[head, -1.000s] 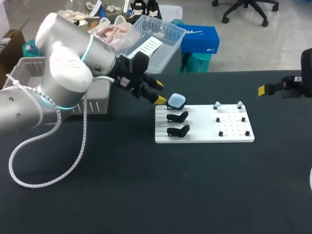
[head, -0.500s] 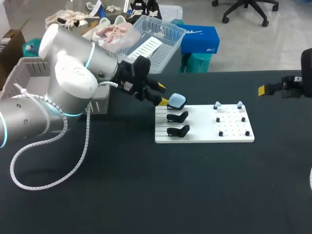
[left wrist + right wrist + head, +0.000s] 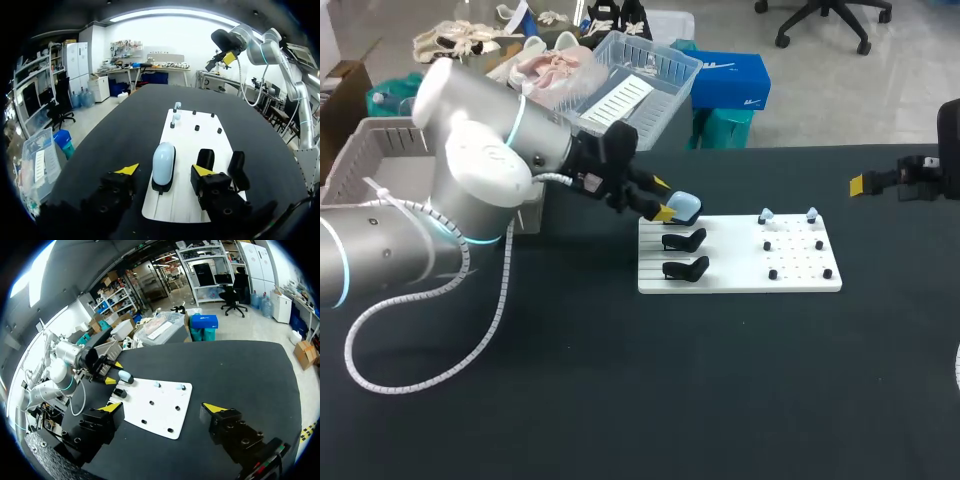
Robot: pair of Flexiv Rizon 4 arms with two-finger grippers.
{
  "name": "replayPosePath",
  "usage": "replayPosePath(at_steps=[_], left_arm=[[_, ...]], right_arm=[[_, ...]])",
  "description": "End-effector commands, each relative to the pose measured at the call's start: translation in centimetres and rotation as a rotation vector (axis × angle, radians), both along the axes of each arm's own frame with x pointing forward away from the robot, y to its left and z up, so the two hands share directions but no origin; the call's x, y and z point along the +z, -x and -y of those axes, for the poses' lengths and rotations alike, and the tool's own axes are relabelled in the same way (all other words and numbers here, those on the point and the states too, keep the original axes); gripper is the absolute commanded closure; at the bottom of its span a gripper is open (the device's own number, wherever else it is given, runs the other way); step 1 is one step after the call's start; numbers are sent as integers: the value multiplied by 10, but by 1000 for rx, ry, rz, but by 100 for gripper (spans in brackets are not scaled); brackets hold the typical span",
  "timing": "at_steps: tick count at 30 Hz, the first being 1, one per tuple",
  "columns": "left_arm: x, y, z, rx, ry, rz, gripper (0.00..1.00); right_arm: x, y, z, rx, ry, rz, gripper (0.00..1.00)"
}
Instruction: Pick up each earbud case from the left stands, insert the matching earbuds, close the lid, and place the case in the box.
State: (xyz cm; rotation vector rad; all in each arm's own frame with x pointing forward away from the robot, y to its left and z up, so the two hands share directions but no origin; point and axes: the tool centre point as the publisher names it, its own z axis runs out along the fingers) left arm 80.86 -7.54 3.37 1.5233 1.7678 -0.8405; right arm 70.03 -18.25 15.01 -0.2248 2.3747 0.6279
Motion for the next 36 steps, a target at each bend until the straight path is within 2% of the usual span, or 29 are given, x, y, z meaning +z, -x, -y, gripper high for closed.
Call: replayPosePath(at_steps=[1,6,14,17,20,29,36], left_arm=[[-5,-8,5,-1,0,-4,36],[-7,-11,7,12,3,13,34],[-9,-14,10,11,10,24,43],[-10,-15,11,8,12,22,51],[-12,-14,11,5,12,19,53],[-16,-10,10,-2,12,11,47],[-16,-10,11,-7,17,12,48]], right_arm=[[0,0,1,3,-2,1,0],[0,0,1,3,-2,1,0],[0,0,1,3,-2,1,0],[0,0,1,3,-2,1,0],[0,0,1,3,-2,1,0],[0,0,1,3,-2,1,0],[0,0,1,3,-2,1,0]])
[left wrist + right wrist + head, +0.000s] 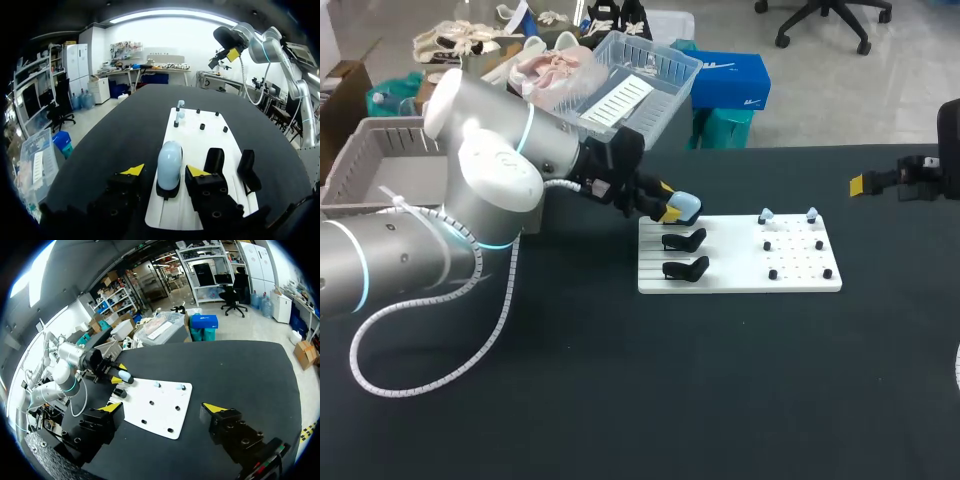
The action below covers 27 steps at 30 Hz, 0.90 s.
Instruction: Pick up each earbud case from the left stands, insert the matching earbuds, close the lid, and place the case in the box.
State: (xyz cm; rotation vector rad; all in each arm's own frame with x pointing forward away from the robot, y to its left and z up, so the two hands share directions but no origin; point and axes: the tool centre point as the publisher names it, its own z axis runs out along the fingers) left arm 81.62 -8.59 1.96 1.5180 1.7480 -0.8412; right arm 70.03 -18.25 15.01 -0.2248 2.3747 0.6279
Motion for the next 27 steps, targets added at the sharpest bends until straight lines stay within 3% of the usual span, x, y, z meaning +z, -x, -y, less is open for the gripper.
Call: replayPosePath(at_steps=[1,14,27], left_arm=[[-2,-3,1,-6,2,0,47],[-3,-4,2,-10,5,0,45],[-3,-3,1,-22,10,-2,58]], right_arm=[[0,0,1,3,-2,1,0],[0,0,1,3,-2,1,0],[0,0,1,3,-2,1,0]])
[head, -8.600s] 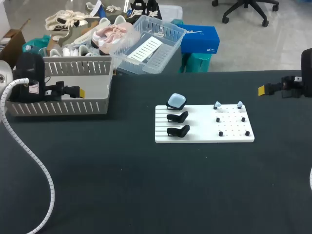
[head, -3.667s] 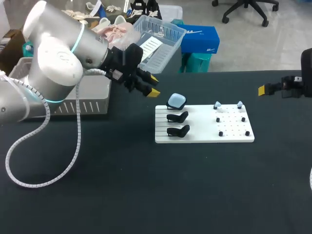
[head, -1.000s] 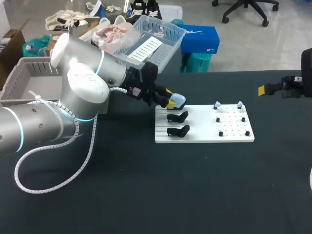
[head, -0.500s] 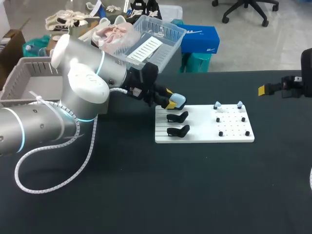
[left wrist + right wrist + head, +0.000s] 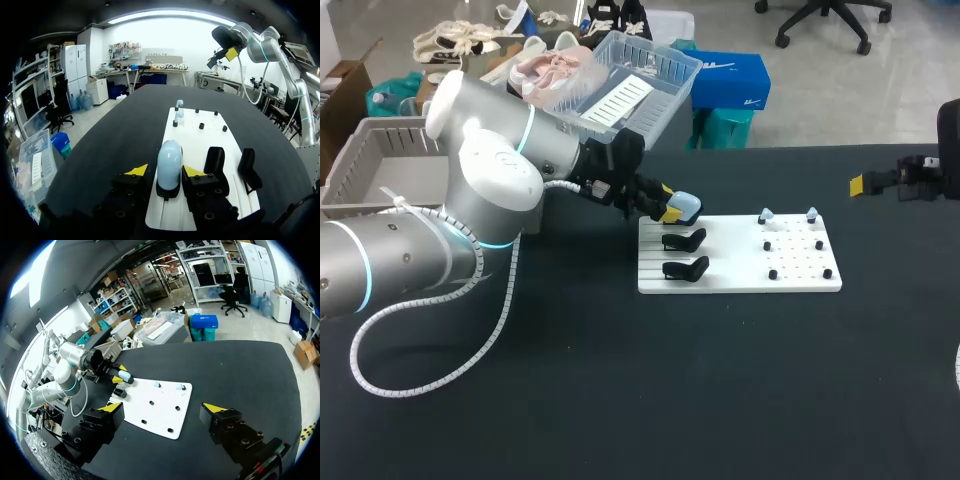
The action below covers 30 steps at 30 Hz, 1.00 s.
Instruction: Pick up each earbud case from the left stands, insert the matching earbuds, close the lid, and place the case in the box.
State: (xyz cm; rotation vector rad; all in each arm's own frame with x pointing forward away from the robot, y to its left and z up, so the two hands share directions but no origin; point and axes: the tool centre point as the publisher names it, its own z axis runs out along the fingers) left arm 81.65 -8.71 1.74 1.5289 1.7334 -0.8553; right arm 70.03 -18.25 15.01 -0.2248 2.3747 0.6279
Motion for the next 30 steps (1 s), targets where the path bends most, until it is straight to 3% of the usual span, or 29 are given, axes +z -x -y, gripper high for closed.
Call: replayPosePath(at_steps=[1,5,11,15,24,30], left_arm=[[-1,-3,0,-6,3,-2,59],[0,-3,0,-10,6,-2,63],[3,-2,-3,-18,19,4,77],[7,-1,-6,-23,30,4,100],[27,8,-15,-43,79,7,100],[50,19,-21,-19,135,52,100]], right_arm=[[0,0,1,3,-2,1,0],[0,0,1,3,-2,1,0],[0,0,1,3,-2,1,0],[0,0,1,3,-2,1,0],[0,0,1,3,-2,1,0],[0,0,1,3,-2,1,0]])
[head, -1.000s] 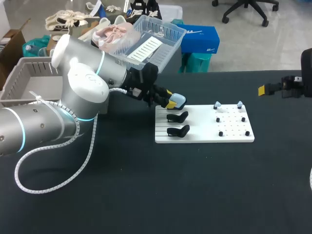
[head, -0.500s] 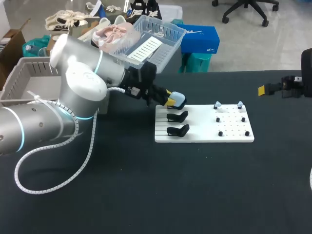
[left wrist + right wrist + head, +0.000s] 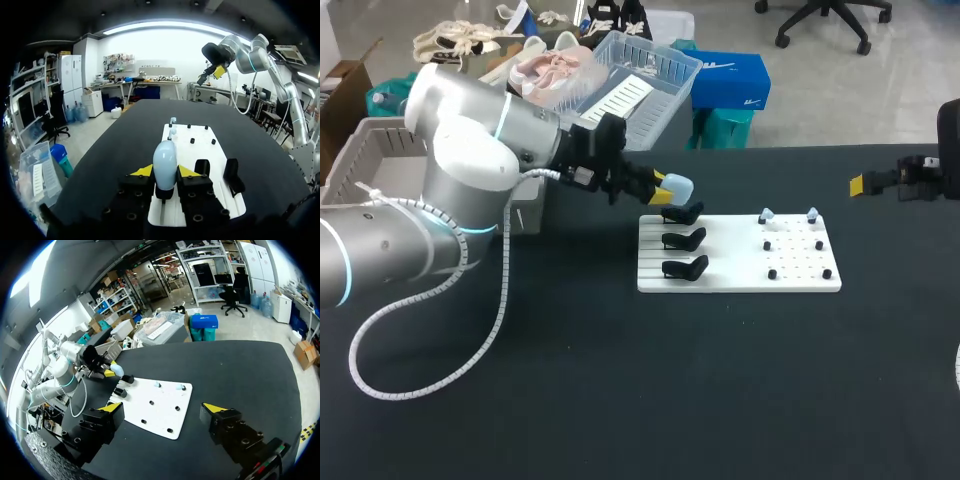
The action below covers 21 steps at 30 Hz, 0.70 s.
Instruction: Pick up each earbud case from the left stands, insert the matching earbuds, close the lid, and place the case in the box.
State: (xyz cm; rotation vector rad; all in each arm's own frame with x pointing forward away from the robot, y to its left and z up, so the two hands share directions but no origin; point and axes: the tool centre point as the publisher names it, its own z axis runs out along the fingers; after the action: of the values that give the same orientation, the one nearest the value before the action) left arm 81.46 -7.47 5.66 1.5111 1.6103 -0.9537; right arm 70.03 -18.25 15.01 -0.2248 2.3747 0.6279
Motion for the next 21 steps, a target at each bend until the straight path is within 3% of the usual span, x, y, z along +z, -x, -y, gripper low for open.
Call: replayPosePath(at_steps=[1,9,21], left_arm=[[15,20,-9,52,34,46,100],[45,45,-14,64,111,142,100],[80,82,-10,59,206,154,100]], right_arm=[[0,0,1,3,-2,1,0],[0,0,1,3,-2,1,0],[0,0,1,3,-2,1,0]])
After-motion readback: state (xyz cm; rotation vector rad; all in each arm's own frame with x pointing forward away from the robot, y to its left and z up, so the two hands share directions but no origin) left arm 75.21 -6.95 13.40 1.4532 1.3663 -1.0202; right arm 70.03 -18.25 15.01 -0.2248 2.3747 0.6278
